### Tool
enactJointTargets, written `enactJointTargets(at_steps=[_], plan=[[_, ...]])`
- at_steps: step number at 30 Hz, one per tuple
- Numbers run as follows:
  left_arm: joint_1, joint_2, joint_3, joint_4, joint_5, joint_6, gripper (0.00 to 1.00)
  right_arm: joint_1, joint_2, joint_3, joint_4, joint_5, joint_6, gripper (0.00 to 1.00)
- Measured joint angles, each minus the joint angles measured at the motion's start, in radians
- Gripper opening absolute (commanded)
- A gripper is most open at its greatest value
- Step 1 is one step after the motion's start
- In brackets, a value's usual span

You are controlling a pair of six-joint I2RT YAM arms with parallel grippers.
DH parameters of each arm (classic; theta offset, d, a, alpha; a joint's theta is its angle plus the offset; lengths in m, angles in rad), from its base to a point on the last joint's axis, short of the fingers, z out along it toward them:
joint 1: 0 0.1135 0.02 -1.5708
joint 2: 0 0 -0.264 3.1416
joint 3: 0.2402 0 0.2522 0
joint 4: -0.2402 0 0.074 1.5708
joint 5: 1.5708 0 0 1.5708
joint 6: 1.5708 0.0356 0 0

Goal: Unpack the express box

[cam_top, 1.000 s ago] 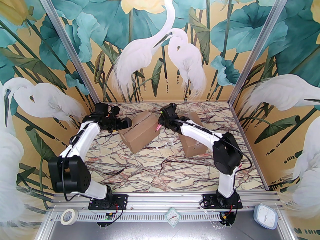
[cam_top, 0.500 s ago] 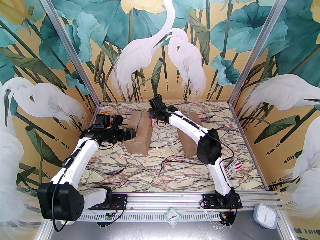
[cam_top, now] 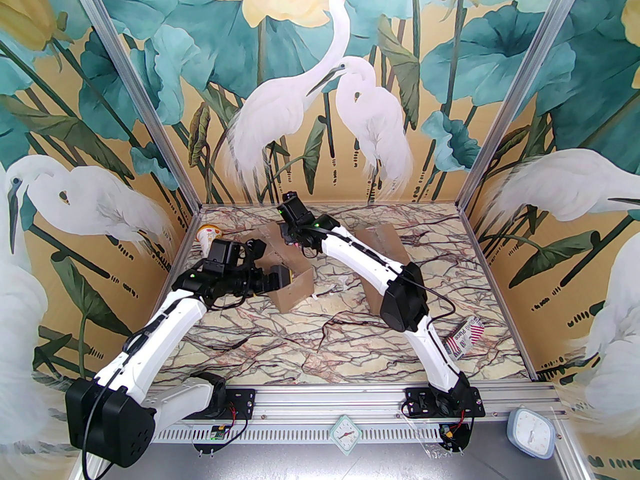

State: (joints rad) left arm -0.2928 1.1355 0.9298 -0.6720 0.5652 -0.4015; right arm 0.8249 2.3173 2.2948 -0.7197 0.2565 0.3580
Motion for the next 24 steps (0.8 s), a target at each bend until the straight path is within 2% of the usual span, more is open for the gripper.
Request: enactJointTargets(at_steps=[7,11,16,21,24], plan=[[-0.087,0.030,-0.007,0.060,-0.013,-0.044,0.99,0.002,0.000,0.000,0.052,-0.018,-0.060,0.00],[-0.114,0.025,0.029,0.026,-0.105,0.015,0.99,-0.014,-0.002,0.000,0.067,-0.029,-0.060,0.00],[-0.120,-0.053,0.101,-0.036,-0.236,0.192,1.00,-0.074,-0.058,-0.055,0.105,-0.056,0.006,0.00],[-0.120,-0.140,0.111,-0.044,-0.314,0.436,0.99,-0.186,-0.249,-0.269,0.216,-0.108,0.156,0.00],[-0.120,-0.186,0.067,-0.002,-0.344,0.637,0.99,-0.247,-0.410,-0.455,0.299,-0.114,0.249,0.00]])
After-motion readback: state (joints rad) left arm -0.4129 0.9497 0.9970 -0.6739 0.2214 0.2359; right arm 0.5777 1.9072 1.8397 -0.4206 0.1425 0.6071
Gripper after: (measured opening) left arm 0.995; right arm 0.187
